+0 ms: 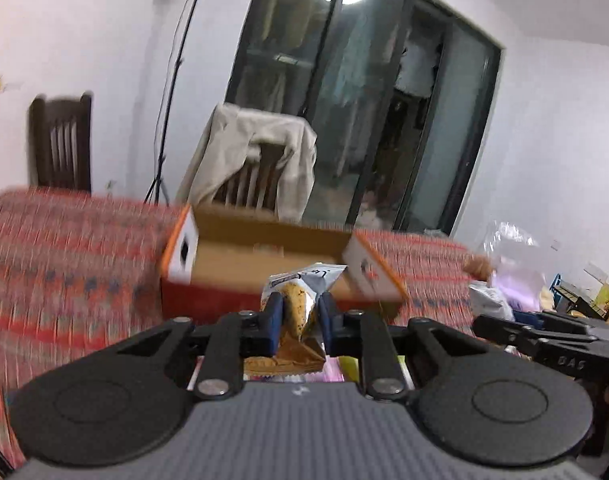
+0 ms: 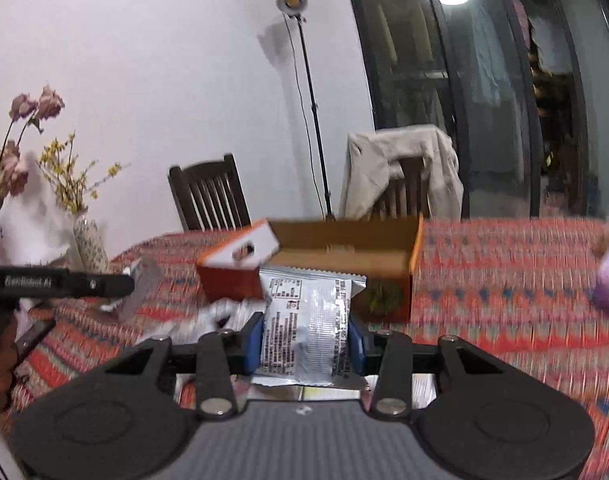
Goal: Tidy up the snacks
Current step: 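Carry both packets into the cardboard box and open both tools, then withdraw both tools from the box back toward the snack pile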
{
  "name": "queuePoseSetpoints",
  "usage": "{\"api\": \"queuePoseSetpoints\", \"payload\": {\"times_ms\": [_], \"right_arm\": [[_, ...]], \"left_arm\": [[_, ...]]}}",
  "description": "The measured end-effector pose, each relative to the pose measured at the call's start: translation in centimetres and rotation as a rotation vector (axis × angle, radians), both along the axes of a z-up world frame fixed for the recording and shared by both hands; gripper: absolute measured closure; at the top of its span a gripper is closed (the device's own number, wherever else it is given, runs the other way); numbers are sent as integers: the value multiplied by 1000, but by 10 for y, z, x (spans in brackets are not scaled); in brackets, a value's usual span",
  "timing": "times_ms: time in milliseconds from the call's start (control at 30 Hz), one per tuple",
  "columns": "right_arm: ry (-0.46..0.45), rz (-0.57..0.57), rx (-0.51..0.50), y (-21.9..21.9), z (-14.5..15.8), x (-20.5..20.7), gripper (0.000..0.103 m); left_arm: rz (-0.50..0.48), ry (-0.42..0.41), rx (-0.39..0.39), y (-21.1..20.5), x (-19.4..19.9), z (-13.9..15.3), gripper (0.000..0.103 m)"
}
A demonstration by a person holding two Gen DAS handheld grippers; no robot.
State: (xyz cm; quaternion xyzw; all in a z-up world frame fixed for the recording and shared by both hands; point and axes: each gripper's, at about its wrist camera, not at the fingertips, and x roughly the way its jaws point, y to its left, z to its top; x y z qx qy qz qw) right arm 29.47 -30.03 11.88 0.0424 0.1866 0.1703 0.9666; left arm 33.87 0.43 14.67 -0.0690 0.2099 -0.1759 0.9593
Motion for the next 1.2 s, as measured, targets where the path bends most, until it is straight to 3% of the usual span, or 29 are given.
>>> {"api": "queuePoseSetpoints", "payload": {"times_ms": [133,267,400,467,533,600,800,900,933,967,1067,1200], "right_arm": [[-1,-11,3,-7,31,68,62],[78,-45,66,-9,42,162,62],[161,-135,21,5,25,259,62],[226,-177,13,11,8,298,62],[265,-205,-57,21,-7,327,62],[292,-246,-164,30,-22,352,62],[395,-251,-254,29,-51,385,60],[413,-229,-308,36,-57,394,44],[417,-218,-323,40,-58,398,42],[421,-209,-331,42,-59,400,37],[415,-185,-298,45,-55,399,26],[397,-179,-234,38,-39,383,25]], "left_arm": [[12,-7,43,-2,81,15,83],[54,7,123,-11,171,8,83],[68,107,168,-22,257,-18,83],[121,158,177,-27,286,-32,82],[142,212,207,-33,309,-45,82],[171,243,244,-36,321,-55,82],[224,371,299,-34,337,-87,78],[246,359,255,-30,334,-85,64],[253,349,252,-30,333,-84,52],[254,341,255,-30,333,-82,48],[239,350,253,-31,329,-74,31],[234,283,270,-35,304,-48,27]]}}
